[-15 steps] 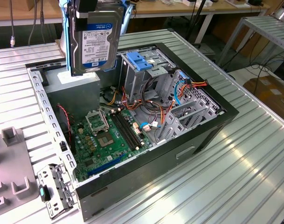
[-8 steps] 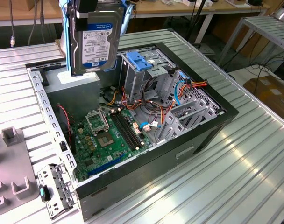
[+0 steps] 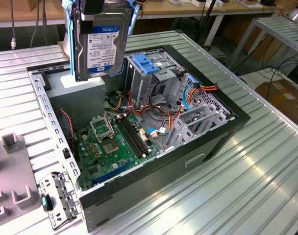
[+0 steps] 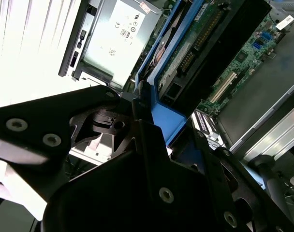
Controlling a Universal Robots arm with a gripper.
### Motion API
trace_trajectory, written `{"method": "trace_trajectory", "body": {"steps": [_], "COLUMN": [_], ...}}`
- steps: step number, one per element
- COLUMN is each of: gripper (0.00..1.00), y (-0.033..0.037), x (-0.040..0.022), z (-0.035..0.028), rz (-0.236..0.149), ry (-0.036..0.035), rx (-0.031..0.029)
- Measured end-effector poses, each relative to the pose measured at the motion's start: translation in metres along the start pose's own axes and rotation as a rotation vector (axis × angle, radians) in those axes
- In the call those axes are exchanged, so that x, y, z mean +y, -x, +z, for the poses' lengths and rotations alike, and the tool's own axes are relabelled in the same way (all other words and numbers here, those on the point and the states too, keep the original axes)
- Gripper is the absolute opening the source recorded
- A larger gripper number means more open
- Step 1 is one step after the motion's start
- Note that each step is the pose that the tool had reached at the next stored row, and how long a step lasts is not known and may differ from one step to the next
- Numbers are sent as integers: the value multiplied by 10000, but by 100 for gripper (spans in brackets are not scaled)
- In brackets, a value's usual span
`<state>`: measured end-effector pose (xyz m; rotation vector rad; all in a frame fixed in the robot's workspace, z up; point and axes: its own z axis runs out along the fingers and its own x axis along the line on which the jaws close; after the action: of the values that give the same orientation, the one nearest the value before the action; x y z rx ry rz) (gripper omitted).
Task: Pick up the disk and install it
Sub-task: 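Insert the disk into the insertion slot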
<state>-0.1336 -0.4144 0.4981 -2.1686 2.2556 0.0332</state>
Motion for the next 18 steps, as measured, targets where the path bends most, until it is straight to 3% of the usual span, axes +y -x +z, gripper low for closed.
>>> {"method": "trace_trajectory", "body": {"steps": [18], "gripper": [37], "y": [-141], "x": [-5], "z": [-3], "rz": [0], "ry": [0], "rx": [0]}}
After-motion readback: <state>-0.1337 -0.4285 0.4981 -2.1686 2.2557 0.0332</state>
